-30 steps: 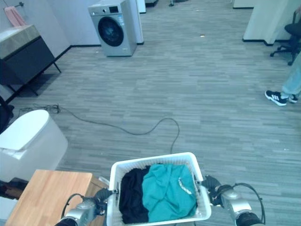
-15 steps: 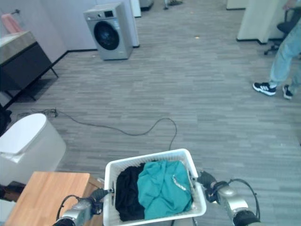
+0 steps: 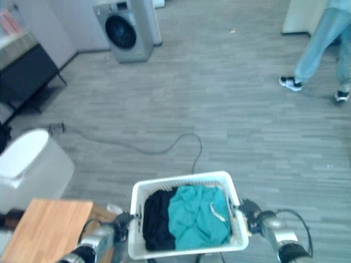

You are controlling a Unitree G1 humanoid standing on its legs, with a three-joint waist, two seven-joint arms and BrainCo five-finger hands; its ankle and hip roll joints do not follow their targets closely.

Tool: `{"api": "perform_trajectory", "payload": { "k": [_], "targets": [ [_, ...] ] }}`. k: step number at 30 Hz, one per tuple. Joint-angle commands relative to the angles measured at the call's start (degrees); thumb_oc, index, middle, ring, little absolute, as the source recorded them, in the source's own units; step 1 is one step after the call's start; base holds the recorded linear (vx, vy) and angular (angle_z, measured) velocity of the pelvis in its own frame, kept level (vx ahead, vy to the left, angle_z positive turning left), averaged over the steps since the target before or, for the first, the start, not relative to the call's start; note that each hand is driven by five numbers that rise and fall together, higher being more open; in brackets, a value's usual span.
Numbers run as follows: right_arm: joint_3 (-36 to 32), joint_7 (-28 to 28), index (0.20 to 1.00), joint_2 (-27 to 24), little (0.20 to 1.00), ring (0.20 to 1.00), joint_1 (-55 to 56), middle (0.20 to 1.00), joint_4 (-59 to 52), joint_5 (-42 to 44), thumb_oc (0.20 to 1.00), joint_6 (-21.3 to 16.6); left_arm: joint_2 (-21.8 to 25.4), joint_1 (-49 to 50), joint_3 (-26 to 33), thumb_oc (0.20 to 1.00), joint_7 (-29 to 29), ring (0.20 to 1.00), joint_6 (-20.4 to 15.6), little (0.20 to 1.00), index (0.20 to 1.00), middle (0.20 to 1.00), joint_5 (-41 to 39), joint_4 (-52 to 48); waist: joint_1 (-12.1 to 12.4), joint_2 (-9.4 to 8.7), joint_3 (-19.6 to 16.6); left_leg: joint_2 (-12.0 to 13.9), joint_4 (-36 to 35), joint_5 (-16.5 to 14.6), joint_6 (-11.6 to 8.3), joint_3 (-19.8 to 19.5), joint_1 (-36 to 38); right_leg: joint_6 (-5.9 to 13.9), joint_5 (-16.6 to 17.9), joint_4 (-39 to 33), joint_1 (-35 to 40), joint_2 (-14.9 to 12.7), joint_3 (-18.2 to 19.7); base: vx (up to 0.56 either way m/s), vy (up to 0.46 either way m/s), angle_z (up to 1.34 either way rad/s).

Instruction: Grab the laundry basket,head to the washer,open it,put in the laundry and shut it.

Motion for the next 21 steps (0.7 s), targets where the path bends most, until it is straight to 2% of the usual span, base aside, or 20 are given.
{"api": "perform_trajectory", "payload": {
  "k": [1, 2, 3, 4, 5, 6, 7, 8, 10, 11, 12, 13, 14, 15, 16, 17, 18, 20, 21],
  "targets": [
    [3.63, 11.39, 0.200, 3.56, 0.200, 0.200, 1.88, 0.200, -8.25, 2.16, 0.200, -2.12, 0.17, -2.11, 2.91, 0.200, -4.64, 0.200, -4.86, 0.200, 0.200, 0.200, -1.04, -8.33, 1.08, 1.00, -2.33, -2.57, 1.92, -2.85, 3.72, 0.99, 0.10, 10.58, 24.87, 23.00, 2.02, -14.71, 0.48, 0.28, 0.264, 0.22],
    [3.65, 11.40, 0.200, 3.54, 0.200, 0.200, 1.85, 0.200, -8.26, 2.16, 0.200, -2.11, 0.18, -2.08, 2.95, 0.200, -4.61, 0.200, -4.80, 0.200, 0.200, 0.200, -1.04, -8.42, 1.20, 0.89, -2.33, -2.82, 1.78, -2.93, 3.89, 1.21, 0.13, 10.76, 24.71, 23.54, 1.60, -14.99, 0.88, 0.55, 0.348, -0.07],
    [3.58, 11.55, 0.200, 3.41, 0.200, 0.200, 0.96, 0.200, -8.23, 1.89, 0.200, -2.16, 0.60, -2.51, 2.61, 0.200, -4.02, 0.200, -5.26, 0.200, 0.200, 0.200, -0.51, -8.97, -1.20, 2.63, -0.32, -3.82, 0.85, -4.62, 4.92, -1.25, 2.70, 9.19, 19.87, 29.44, -6.68, -8.44, 6.51, 0.26, 0.114, -0.30],
    [3.62, 11.51, 0.200, 3.37, 0.200, 0.200, 0.78, 0.200, -8.15, 1.93, 0.200, -2.19, 0.55, -2.67, 2.67, 0.200, -4.03, 0.200, -5.29, 0.200, 0.200, 0.200, -0.52, -8.89, -1.05, 2.51, -0.36, -4.03, 0.74, -4.73, 5.01, -1.07, 2.57, 9.16, 19.39, 30.25, -7.32, -8.65, 6.84, 0.42, 0.142, -0.23],
    [3.70, 11.34, 0.200, 3.77, 0.200, 0.200, 0.53, 0.200, -7.59, 2.45, 0.200, -1.80, 0.75, -3.49, 2.92, 0.200, -3.67, 0.200, -5.60, 0.200, 0.200, 0.200, -0.59, -8.34, -2.01, 2.90, 0.35, -4.78, -0.22, -5.50, 4.96, -2.19, 4.63, 8.50, 16.19, 27.89, -10.93, -6.92, 6.52, 0.37, 0.066, 0.46],
    [4.27, 10.98, 0.200, 4.20, 0.200, 0.200, 0.11, 0.200, -7.37, 2.87, 0.200, -1.84, 0.57, -4.43, 2.91, 0.200, -3.40, 0.200, -5.79, 0.200, 0.200, 0.200, -0.71, -7.73, -2.76, 3.42, 0.85, -5.36, -1.57, -6.28, 4.27, -2.04, 7.15, 7.77, 13.05, 21.80, -12.75, -8.75, 2.13, 0.38, 0.061, 0.53],
    [4.28, 10.98, 0.200, 4.19, 0.200, 0.200, 0.07, 0.200, -7.33, 2.88, 0.200, -1.86, 0.53, -4.48, 2.91, 0.200, -3.40, 0.200, -5.82, 0.200, 0.200, 0.200, -0.71, -7.66, -2.96, 3.49, 0.92, -5.27, -1.61, -6.23, 4.18, -2.26, 7.24, 7.66, 12.99, 21.56, -12.42, -8.66, 1.81, 0.48, -0.063, 0.48],
    [4.46, 10.51, 0.200, 4.08, 0.200, 0.200, -0.20, 0.200, -6.91, 3.68, 0.200, -2.09, 0.19, -4.95, 2.88, 0.200, -3.01, 0.200, -6.09, 0.200, 0.200, 0.200, -1.37, -7.15, -3.91, 3.59, 0.81, -6.37, -2.69, -7.30, 3.13, -4.84, 9.37, 6.57, 10.97, 11.11, -15.65, -5.80, 2.43, 0.28, -0.094, 0.03],
    [4.53, 10.50, 0.200, 4.05, 0.200, 0.200, -0.24, 0.200, -6.86, 3.71, 0.200, -2.12, 0.14, -4.96, 2.91, 0.200, -3.01, 0.200, -6.13, 0.200, 0.200, 0.200, -1.37, -7.09, -4.05, 3.83, 0.82, -6.14, -2.74, -7.33, 3.05, -4.99, 9.44, 6.52, 11.23, 10.39, -15.19, -5.49, 2.17, 0.33, -0.103, 0.23],
    [4.42, 10.35, 0.200, 4.01, 0.200, 0.200, -0.28, 0.200, -7.64, 4.24, 0.200, -2.41, -0.04, -6.65, 2.83, 0.200, -3.03, 0.200, -6.72, 0.200, 0.200, 0.200, -0.80, -5.83, -5.44, 3.05, 1.00, -7.33, -3.20, -9.67, 1.94, -8.00, 12.92, 7.89, 15.28, -2.49, -18.65, -3.81, 6.57, 0.38, -0.117, 0.54],
    [4.42, 10.35, 0.200, 4.01, 0.200, 0.200, -0.28, 0.200, -7.64, 4.24, 0.200, -2.41, -0.04, -6.65, 2.83, 0.200, -3.03, 0.200, -6.72, 0.200, 0.200, 0.200, -0.80, -5.83, -5.44, 3.05, 1.00, -7.33, -3.20, -9.67, 1.94, -8.00, 12.92, 7.89, 15.28, -2.49, -18.65, -3.81, 6.57, 0.82, -0.290, 0.71],
    [3.84, 10.77, 0.200, 3.85, 0.200, 0.200, 1.03, 0.200, -9.52, 3.20, 0.200, -2.15, -0.92, -8.62, 3.16, 0.200, -3.09, 0.200, -7.31, 0.200, 0.200, 0.200, 0.71, -4.50, -6.19, 2.04, 0.87, -7.53, -3.51, -11.98, 0.95, -9.38, 15.95, 10.04, 20.53, -9.54, -22.10, -6.33, 6.09, 0.40, -0.194, 0.66],
    [3.69, 10.83, 0.200, 3.72, 0.200, 0.200, 1.17, 0.200, -9.66, 3.11, 0.200, -2.12, -1.13, -8.74, 3.14, 0.200, -3.09, 0.200, -7.41, 0.200, 0.200, 0.200, 0.79, -4.31, -6.59, 1.92, 1.07, -7.52, -3.22, -11.59, 1.14, -9.11, 15.68, 9.70, 20.94, -9.29, -22.18, -6.68, 5.38, 0.58, -0.276, 0.80],
    [3.20, 10.97, 0.200, 3.37, 0.200, 0.200, 1.86, 0.200, -10.14, 2.66, 0.200, -1.87, -1.65, -8.84, 2.72, 0.200, -3.54, 0.200, -6.96, 0.200, 0.200, 0.200, 1.00, -3.70, -6.61, 1.56, 0.62, -7.41, -2.12, -11.85, 0.53, -10.40, 16.62, 9.20, 20.62, -7.59, -20.90, -6.31, 5.02, 0.30, -0.188, 0.95],
    [3.06, 11.05, 0.200, 2.89, 0.200, 0.200, 2.45, 0.200, -10.42, 2.64, 0.200, -1.78, -2.51, -9.25, 2.27, 0.200, -3.54, 0.200, -6.94, 0.200, 0.200, 0.200, 0.64, -3.52, -6.85, 0.84, 0.44, -7.84, 1.63, -13.35, 0.52, -11.64, 16.65, 8.69, 22.14, -6.62, -19.81, -6.39, 5.55, 0.45, -0.265, 0.80],
    [2.80, 11.13, 0.200, 1.85, 0.200, 0.200, 2.98, 0.200, -11.83, 2.92, 0.200, -1.72, -3.45, -9.83, 1.70, 0.200, -3.66, 0.200, -6.82, 0.200, 0.200, 0.200, 0.94, -2.88, -7.47, 0.68, 0.53, -7.22, 6.62, -13.43, -0.08, -13.33, 15.67, 7.76, 21.76, -5.62, -19.02, -5.95, 6.42, 0.45, -0.341, 0.61],
    [2.22, 11.18, 0.200, 0.49, 0.200, 0.200, 3.53, 0.200, -12.70, 3.16, 0.200, -1.71, -4.06, -10.32, 1.32, 0.200, -3.75, 0.200, -6.87, 0.200, 0.200, 0.200, 1.04, -2.40, -8.01, 0.84, 0.81, -4.94, 14.35, -10.82, -1.75, -14.61, 14.14, 6.50, 20.60, -4.24, -18.01, -4.77, 6.63, 0.43, -0.388, 0.54],
    [1.02, 10.86, 0.200, -0.68, 0.200, 0.200, 5.08, 0.200, -13.70, 4.09, 0.200, -1.52, -4.38, -11.08, 0.22, 0.200, -4.03, 0.200, -6.49, 0.200, 0.200, 0.200, 1.05, -2.21, -8.09, 0.62, 1.32, 0.99, 29.10, -0.70, -5.73, -14.46, 8.45, 3.00, 17.33, -3.39, -14.46, -3.36, 4.65, 0.48, -0.473, 1.20],
    [-0.43, 10.49, 0.200, -1.46, 0.200, 0.200, 6.43, 0.200, -14.37, 5.38, 0.200, -1.44, -4.14, -12.43, -1.21, 0.200, -4.39, 0.200, -6.07, 0.200, 0.200, 0.200, 0.62, -2.78, -6.64, -1.25, 2.52, 4.61, 42.70, 4.11, -8.20, -13.47, 1.76, -0.34, 14.33, -4.40, -9.78, -2.37, 2.89, 0.37, -0.398, 1.12]
  ]
}}
